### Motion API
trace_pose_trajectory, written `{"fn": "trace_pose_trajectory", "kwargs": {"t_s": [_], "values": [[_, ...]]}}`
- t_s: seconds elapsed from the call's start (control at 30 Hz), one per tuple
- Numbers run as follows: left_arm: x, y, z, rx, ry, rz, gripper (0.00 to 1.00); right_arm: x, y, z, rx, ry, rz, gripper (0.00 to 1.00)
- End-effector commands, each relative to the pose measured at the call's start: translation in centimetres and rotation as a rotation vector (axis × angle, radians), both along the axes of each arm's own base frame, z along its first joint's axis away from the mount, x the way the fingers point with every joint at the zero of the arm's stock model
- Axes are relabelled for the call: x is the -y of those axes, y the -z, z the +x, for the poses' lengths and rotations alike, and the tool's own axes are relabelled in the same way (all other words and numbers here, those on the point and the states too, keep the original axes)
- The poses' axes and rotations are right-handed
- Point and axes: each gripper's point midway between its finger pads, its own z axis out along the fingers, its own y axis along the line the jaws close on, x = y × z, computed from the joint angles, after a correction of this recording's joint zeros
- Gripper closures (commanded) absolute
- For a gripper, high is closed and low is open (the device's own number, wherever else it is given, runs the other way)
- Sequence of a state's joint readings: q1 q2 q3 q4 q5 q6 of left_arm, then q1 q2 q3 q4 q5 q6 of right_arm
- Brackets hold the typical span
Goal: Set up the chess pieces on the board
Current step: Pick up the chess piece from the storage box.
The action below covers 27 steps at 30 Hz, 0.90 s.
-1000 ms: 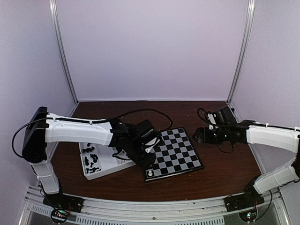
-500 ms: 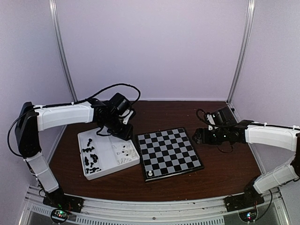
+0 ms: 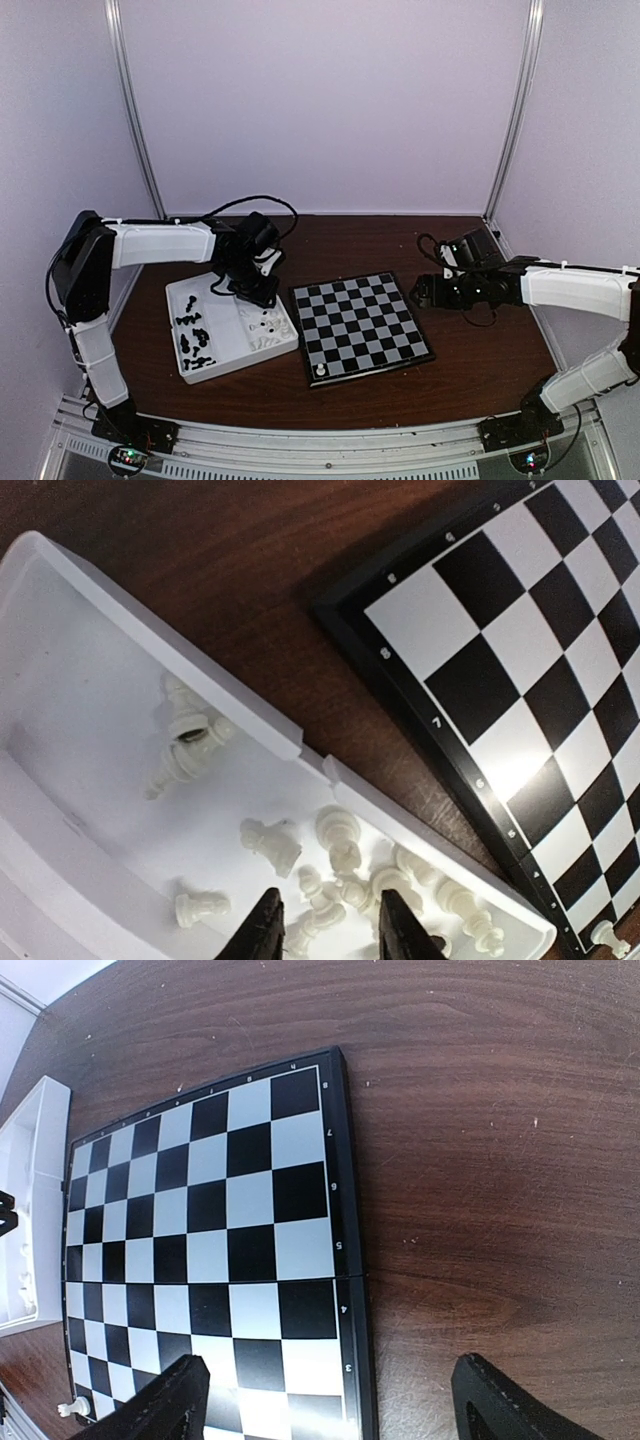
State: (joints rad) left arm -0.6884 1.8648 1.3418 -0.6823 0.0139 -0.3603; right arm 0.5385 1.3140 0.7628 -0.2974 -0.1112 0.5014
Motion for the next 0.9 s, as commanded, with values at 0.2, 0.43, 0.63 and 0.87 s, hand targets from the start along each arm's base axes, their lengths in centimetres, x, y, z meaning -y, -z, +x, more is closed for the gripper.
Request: {"fn": "trace_pose_trajectory", "kwargs": {"t_s": [0.2, 0.43, 0.63, 0.87], "values": [[0.9, 2.5, 0.5, -0.072, 0.058, -0.038, 0.67, -0.2, -0.9, 1.0, 0.028, 0.007, -0.014, 0.13], [0.8, 2.9, 1.1, -0.064, 0.062, -0.015, 0.70, -0.4, -0.9, 1.1, 0.023, 0.005, -0.017, 0.13], [0.9, 2.7, 1.2, -0.057, 0.063, -0.013, 0.76, -0.4, -0.8, 1.2, 0.020, 0.006, -0.016, 0.13], [1.1, 2.5, 1.2, -0.060, 0.068, -0.027, 0.86, -0.3, -0.7, 1.0, 0.018, 0.007, -0.016, 0.13]]}}
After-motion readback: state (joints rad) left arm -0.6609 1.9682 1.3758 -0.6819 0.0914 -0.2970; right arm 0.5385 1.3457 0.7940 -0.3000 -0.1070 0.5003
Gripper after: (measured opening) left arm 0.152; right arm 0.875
